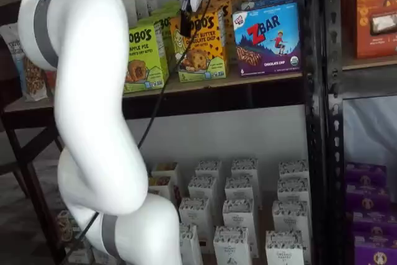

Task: Pick up the orange box on the top shelf, the fifth box from the left

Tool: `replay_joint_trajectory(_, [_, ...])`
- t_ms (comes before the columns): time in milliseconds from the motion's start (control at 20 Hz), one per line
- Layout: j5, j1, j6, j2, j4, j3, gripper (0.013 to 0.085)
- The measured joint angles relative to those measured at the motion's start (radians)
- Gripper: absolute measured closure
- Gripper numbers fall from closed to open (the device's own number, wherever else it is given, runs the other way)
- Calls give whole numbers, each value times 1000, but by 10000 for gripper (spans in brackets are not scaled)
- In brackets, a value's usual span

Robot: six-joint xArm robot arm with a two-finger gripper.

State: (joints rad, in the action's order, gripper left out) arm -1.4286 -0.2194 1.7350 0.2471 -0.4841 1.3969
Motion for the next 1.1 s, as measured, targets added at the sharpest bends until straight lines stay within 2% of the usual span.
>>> replay_joint_trajectory(250, [-23, 9, -7, -17, 27, 22, 130])
replay_joint_trajectory(600, [2, 46, -24, -17, 108, 5, 130])
replay_joint_trajectory(1100, [-24, 66, -39, -35, 142, 12, 130])
